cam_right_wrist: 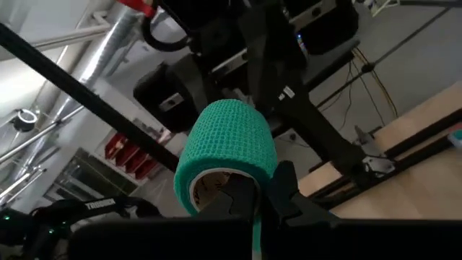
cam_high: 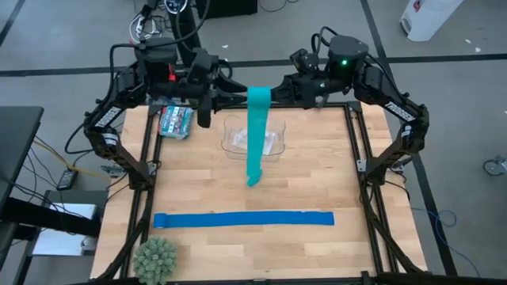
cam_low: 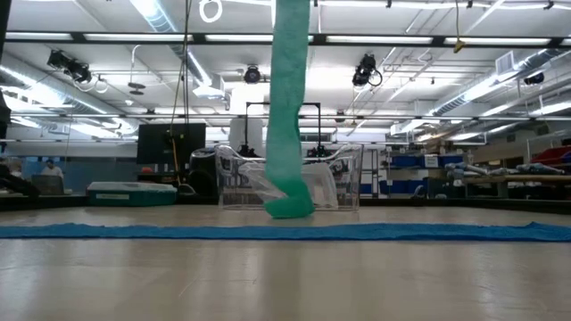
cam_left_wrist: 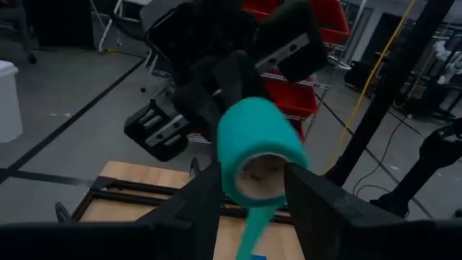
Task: Roll bandage
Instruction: Roll the green bandage
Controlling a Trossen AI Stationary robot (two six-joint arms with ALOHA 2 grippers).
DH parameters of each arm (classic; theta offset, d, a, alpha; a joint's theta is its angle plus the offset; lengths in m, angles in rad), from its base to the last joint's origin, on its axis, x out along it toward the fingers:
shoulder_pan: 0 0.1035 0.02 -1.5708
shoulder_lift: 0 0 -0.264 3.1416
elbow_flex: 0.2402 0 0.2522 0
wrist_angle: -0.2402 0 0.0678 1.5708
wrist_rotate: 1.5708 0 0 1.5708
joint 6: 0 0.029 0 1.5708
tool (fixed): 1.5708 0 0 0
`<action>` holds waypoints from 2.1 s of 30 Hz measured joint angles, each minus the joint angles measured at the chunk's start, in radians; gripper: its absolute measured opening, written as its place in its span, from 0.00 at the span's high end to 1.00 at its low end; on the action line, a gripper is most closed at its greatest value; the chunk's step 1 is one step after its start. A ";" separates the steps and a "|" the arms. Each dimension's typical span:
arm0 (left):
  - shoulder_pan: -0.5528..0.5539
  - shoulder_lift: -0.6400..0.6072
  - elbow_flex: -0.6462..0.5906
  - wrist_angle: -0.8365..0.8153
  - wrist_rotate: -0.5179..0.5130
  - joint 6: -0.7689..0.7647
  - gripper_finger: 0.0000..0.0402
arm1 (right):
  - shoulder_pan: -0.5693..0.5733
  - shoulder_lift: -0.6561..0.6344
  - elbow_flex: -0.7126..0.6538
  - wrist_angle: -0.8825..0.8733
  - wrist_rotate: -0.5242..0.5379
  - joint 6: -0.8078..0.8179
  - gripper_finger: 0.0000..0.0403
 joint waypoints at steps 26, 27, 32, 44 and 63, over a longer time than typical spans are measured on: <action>-0.001 0.039 0.000 0.070 -0.048 0.032 0.87 | 0.000 0.002 0.000 0.009 -0.003 -0.024 0.99; -0.001 0.039 0.000 0.071 -0.048 0.032 0.93 | 0.000 0.002 0.000 0.010 -0.004 -0.029 0.98; -0.001 0.039 0.000 0.073 -0.046 0.005 0.96 | 0.000 0.002 0.000 0.009 -0.004 -0.053 0.92; 0.035 0.037 0.000 0.083 -0.031 -0.209 0.96 | -0.038 -0.073 0.001 -0.018 0.055 -0.148 0.83; 0.123 0.046 0.000 0.021 0.164 -0.518 0.95 | 0.110 -0.095 0.001 -0.230 0.288 -0.548 0.83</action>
